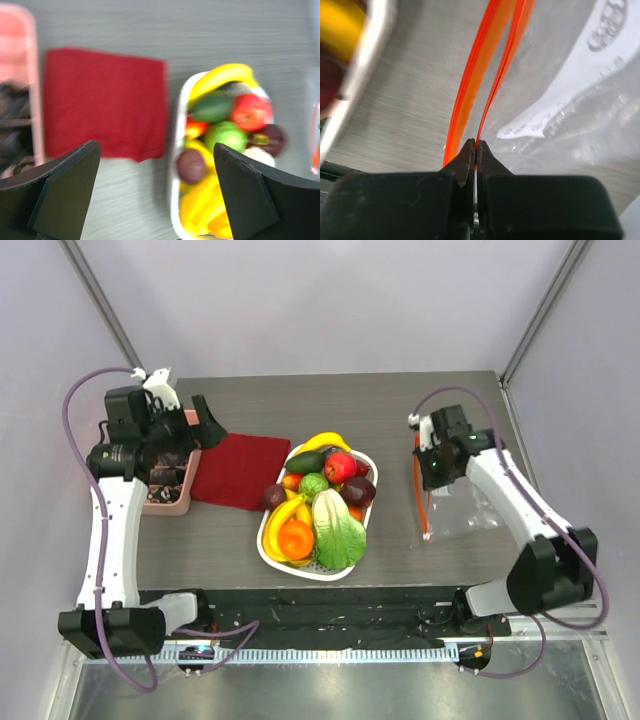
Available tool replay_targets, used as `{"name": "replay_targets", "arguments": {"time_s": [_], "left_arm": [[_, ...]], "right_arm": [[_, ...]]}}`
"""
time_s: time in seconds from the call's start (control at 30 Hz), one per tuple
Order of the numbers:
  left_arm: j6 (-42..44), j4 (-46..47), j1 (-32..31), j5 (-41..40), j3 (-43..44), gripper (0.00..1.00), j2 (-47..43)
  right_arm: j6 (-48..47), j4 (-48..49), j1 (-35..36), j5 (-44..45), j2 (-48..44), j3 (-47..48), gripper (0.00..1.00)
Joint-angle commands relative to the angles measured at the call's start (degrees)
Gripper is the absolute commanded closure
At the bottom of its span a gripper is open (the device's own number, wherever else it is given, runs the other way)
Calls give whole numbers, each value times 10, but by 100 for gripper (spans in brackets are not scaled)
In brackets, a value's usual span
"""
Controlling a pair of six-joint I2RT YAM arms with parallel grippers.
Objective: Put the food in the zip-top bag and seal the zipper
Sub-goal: Pick up the zipper food storage bag at the center of the board, then open the zipper of the food storage bag at the center of the board.
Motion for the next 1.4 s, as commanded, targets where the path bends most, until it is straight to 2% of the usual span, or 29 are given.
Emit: {"name": "replay_targets", "arguments": {"time_s": [0.0,0.1,0.2,0.4,0.5,0.6,0.8,0.97,1.07,1.17,1.23,1.37], "left_arm": [[-53,84,-21,166,83,0,51],[-68,118,-105,148,106,0,83],[-83,162,-209,92,107,0,106],[-100,232,-397,8,151,12,190],[-110,250,-476,-14,175,14,227],[-129,267,-524,-32,199,17,275],[-206,290,-557,-39,236,23,337],[-214,278,-590,-96,265,29,371],[-224,251,-591,-137,280,40,389],[-210,221,-589,-177,282,55,394],[-202,207,-589,-178,280,62,395],[-237,209,-571,-142,250,89,391]], "right_arm": [[-29,-50,-36,-43,-77,87,99],[-39,-70,-54,-74,-103,114,99],[-26,-83,-56,-107,-123,139,99],[22,-87,-77,-190,-151,148,99],[43,-83,-86,-210,-155,146,99],[63,-80,-91,-232,-164,136,99],[99,-69,-91,-266,-181,125,99],[121,-57,-91,-292,-183,110,99],[132,-56,-91,-286,-187,101,99],[133,-62,-91,-262,-192,105,99],[129,-73,-91,-234,-191,111,99],[106,-84,-91,-152,-191,110,99]]}}
